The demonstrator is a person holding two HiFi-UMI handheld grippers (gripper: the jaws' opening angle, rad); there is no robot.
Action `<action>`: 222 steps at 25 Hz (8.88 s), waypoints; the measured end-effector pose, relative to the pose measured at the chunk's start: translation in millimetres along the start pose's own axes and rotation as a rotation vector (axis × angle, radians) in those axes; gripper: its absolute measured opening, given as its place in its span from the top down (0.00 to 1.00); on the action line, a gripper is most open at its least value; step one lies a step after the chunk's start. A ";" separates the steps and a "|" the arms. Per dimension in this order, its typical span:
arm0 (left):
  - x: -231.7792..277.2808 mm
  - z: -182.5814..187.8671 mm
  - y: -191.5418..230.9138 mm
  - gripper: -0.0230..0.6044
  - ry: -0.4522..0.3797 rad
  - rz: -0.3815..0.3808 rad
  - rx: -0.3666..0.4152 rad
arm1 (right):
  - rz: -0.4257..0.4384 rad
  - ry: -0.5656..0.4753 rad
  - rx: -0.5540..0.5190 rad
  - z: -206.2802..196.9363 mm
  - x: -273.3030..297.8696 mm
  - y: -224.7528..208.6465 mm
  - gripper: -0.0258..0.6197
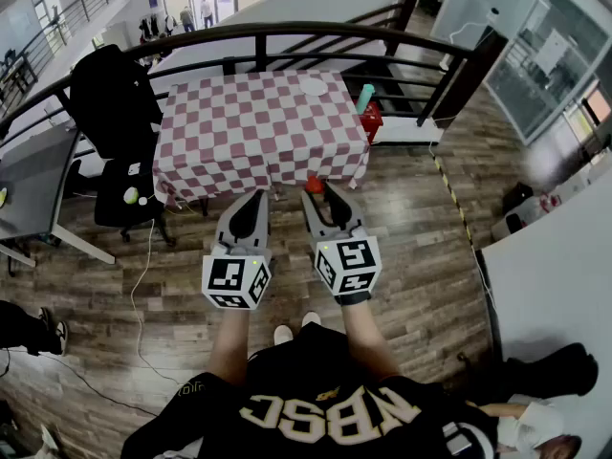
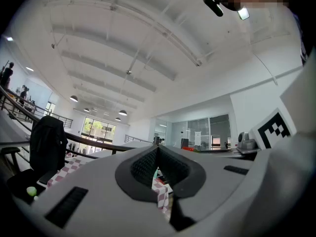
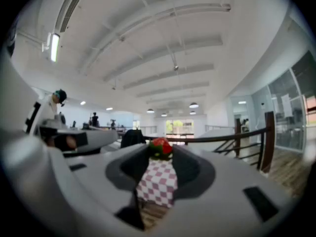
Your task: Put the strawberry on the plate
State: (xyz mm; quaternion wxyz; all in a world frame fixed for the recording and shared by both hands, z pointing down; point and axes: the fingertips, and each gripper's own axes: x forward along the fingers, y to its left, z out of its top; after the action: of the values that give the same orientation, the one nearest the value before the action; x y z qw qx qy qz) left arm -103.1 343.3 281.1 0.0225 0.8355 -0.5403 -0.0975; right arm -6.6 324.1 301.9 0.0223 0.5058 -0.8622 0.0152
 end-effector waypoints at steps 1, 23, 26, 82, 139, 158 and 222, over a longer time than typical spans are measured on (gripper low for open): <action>-2.3 1.3 3.4 0.94 -0.001 0.006 0.005 | 0.007 -0.005 0.002 1.4 2.6 4.0 0.73; 157.4 -18.3 24.0 0.94 0.024 0.017 0.045 | 0.095 -0.105 0.160 25.0 130.2 -107.2 0.73; 190.6 -26.8 13.9 0.94 0.041 -0.005 0.051 | 0.076 -0.107 0.188 22.1 142.3 -142.9 0.73; 507.8 -161.5 258.5 0.94 0.235 -0.200 -0.005 | -0.106 0.225 0.048 -105.8 487.6 -285.2 0.73; 716.4 -471.5 271.1 0.94 0.621 -0.633 0.165 | 0.561 0.665 -0.490 -393.7 681.5 -490.4 0.73; 709.0 -476.8 263.2 0.94 0.634 -0.719 0.211 | 0.592 0.697 -0.561 -391.8 691.1 -479.8 0.66; 610.7 -146.5 278.3 0.94 0.145 -0.068 0.060 | -0.229 0.080 0.068 -58.0 555.0 -353.2 0.93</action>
State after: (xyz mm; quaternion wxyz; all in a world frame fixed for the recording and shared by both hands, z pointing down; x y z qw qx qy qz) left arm -83.2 -336.3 379.8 0.0332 0.8584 -0.5114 -0.0213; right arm 32.5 -329.1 390.9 0.0409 0.6006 -0.7961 0.0619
